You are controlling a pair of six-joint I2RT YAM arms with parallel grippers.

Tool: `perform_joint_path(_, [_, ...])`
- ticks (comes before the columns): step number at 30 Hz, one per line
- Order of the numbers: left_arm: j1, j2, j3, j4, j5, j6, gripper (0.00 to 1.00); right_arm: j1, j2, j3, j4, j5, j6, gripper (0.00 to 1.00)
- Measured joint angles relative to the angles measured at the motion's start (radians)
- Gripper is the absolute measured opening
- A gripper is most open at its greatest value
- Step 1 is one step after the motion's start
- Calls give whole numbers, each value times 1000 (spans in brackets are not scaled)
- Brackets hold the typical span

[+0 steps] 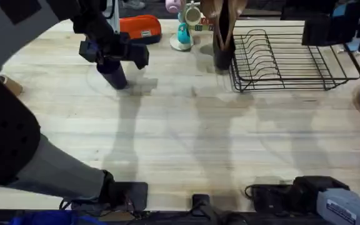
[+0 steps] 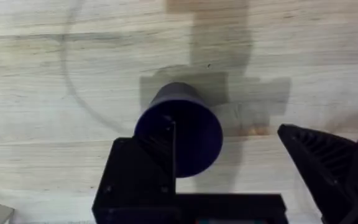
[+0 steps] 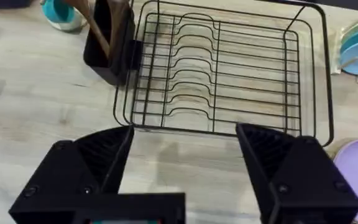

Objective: Pick up the cup on the table and put them onto the rack.

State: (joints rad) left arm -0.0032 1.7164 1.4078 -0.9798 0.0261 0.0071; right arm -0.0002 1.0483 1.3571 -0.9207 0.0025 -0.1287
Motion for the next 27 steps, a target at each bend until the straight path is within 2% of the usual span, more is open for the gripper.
perform_joint_path(3, [0, 4, 0, 1, 0, 0, 997, 0, 0, 0, 0, 0, 0, 996])
perform_joint_path(7, [0, 30, 0, 4, 1, 1, 946, 0, 0, 0, 0, 0, 0, 996])
perform_joint_path(16, [0, 59, 0, 4, 1, 0, 929, 0, 0, 0, 0, 0, 0, 996])
perform_joint_path(18, [0, 59, 0, 4, 5, -1, 765, 0, 0, 0, 0, 0, 0, 996])
perform_joint_path(20, [0, 59, 0, 4, 5, 2, 459, 0, 0, 0, 0, 0, 0, 996])
perform_joint_path(21, [0, 59, 0, 4, 6, 2, 374, 0, 0, 0, 0, 0, 0, 996])
perform_joint_path(23, [0, 59, 0, 4, 7, 4, 247, 0, 0, 0, 0, 0, 0, 996])
perform_joint_path(25, [0, 59, 0, 8, 8, 5, 78, 0, 0, 0, 0, 0, 0, 996])
perform_joint_path(27, [0, 58, 0, 12, 3, 6, 48, 0, 0, 0, 0, 0, 0, 997])
